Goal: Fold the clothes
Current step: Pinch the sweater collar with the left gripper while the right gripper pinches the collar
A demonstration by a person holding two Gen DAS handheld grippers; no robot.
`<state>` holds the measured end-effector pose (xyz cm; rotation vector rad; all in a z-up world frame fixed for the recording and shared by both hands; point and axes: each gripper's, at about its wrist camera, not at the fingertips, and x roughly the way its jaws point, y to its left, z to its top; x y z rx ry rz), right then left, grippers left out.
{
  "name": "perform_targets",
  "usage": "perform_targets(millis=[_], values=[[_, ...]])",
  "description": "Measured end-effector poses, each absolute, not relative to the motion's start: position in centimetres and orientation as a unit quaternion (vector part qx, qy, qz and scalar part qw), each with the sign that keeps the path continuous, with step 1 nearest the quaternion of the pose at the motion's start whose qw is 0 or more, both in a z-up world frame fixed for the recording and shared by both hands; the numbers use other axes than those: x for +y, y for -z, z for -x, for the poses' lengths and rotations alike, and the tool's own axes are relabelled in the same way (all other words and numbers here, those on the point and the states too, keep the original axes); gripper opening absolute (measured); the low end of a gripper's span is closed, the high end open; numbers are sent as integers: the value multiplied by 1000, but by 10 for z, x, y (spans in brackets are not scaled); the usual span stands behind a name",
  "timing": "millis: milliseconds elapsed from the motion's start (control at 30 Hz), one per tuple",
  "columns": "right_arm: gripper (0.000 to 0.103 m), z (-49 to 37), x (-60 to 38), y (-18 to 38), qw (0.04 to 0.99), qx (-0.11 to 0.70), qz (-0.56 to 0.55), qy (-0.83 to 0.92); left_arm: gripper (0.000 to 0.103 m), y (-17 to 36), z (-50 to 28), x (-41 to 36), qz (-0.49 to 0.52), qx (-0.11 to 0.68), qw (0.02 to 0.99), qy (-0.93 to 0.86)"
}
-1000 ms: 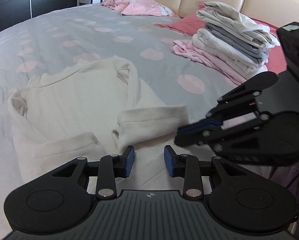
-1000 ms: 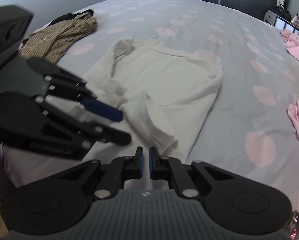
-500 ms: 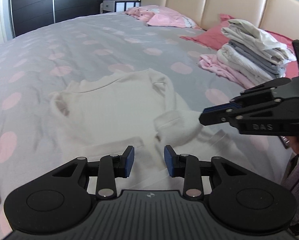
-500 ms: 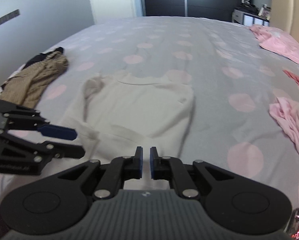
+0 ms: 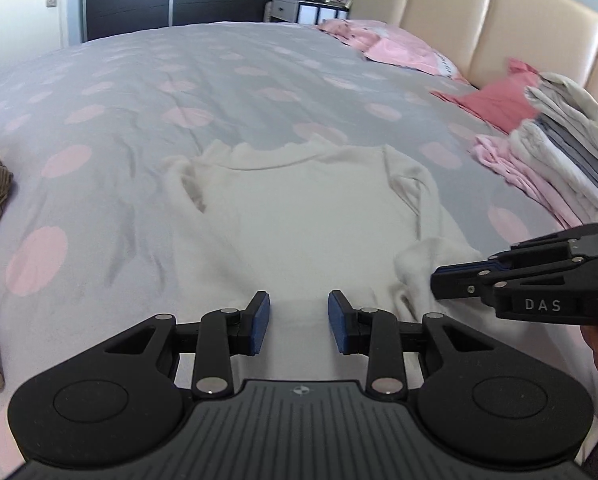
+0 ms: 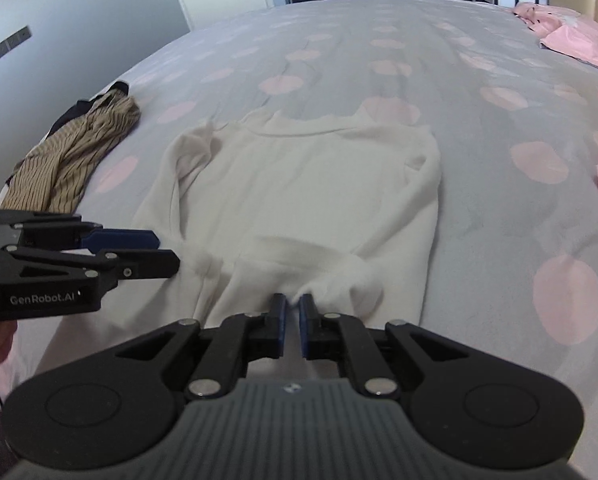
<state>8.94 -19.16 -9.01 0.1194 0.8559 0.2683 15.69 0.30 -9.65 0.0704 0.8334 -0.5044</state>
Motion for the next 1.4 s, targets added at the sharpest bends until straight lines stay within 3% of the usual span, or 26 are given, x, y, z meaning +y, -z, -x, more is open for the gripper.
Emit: perform_targets(millis=[200, 267, 300, 567, 867, 1000, 1067, 1333, 1400], values=[[15, -104, -198, 80, 911, 394, -89, -88, 32, 87, -168, 15, -10, 383, 898, 216], [28, -108, -204, 73, 914, 385, -96, -83, 42, 79, -172, 19, -7, 372, 903, 215], [30, -111, -207, 70, 915, 384, -94, -82, 46, 75, -175, 22, -8, 367, 905, 214], [30, -146, -235, 51, 913, 397, -75, -61, 46, 68, -226, 42, 22, 394, 898, 192], [30, -194, -254, 61, 902, 425, -51, -58, 29, 96, -289, 31, 6, 445, 877, 183], [33, -220, -251, 71, 893, 442, -50, -69, 28, 111, -313, 33, 13, 463, 867, 185], [41, -234, -249, 78, 885, 456, -44, -80, 28, 118, -318, 34, 9, 466, 861, 203], [43, -267, -249, 99, 875, 469, -54, -105, 28, 123, -331, 31, 10, 450, 861, 238], [37, -268, -244, 100, 872, 471, -51, -124, 25, 123, -330, 26, 4, 444, 860, 252]])
